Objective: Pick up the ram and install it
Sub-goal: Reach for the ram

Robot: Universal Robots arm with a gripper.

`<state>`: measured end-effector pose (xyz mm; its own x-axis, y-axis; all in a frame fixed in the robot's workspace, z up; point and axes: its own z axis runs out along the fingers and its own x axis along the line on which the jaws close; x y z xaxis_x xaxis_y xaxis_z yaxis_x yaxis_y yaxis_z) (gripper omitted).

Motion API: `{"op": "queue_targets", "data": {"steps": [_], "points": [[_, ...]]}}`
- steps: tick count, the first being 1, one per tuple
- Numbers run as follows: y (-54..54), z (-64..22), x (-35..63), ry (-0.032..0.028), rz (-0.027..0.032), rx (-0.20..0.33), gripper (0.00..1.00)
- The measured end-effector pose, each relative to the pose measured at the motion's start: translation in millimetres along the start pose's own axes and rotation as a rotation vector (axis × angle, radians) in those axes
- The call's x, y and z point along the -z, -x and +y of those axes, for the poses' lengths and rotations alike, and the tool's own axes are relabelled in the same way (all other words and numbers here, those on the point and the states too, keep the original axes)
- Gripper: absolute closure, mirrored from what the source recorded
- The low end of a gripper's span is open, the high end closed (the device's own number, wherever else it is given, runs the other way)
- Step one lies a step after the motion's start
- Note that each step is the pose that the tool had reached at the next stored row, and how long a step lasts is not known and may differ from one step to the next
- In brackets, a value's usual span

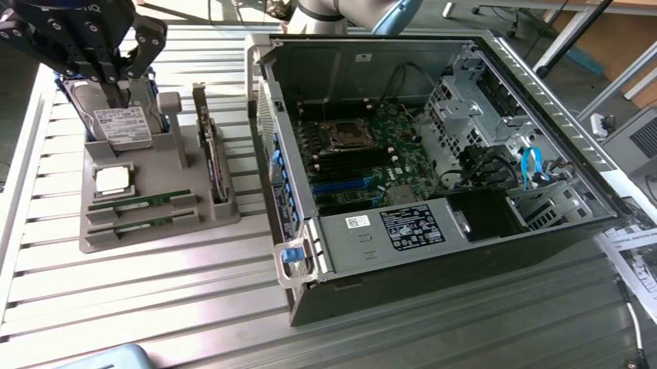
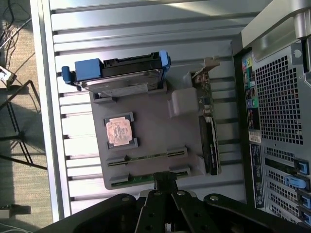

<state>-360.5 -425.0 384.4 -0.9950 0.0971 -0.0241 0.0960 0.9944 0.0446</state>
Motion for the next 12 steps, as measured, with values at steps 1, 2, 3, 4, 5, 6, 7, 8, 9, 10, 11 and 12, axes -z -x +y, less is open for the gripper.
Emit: {"op": "queue_targets", "data": {"steps": [1,2,3,4,5,6,7,8,9,10,11,12], "points": [[0.0,-0.3,0.0,0.0000,0.0000,0.000,0.89],[0.0,-0.6,0.0,0.0000,0.0001,0.000,0.89],[0.1,-1.3,0.1,-0.0001,0.0001,0.000,0.89],[0.2,-1.8,0.1,0.0000,0.0000,0.000,0.89],[0.2,-2.4,0.1,0.0000,0.0001,0.000,0.89],[0.3,-2.8,0.1,0.0000,0.0000,0.000,0.89],[0.3,-3.1,0.1,0.0000,0.0000,0.000,0.89],[0.3,-3.5,0.1,0.0000,0.0000,0.000,0.89],[0.4,-3.8,0.2,0.0000,0.0000,0.000,0.89],[0.4,-4.3,0.2,0.0000,0.0000,0.000,0.89],[0.4,-4.6,0.2,-0.0001,0.0001,0.000,0.89],[0.5,-5.0,0.2,0.0000,0.0000,0.000,0.89]]}}
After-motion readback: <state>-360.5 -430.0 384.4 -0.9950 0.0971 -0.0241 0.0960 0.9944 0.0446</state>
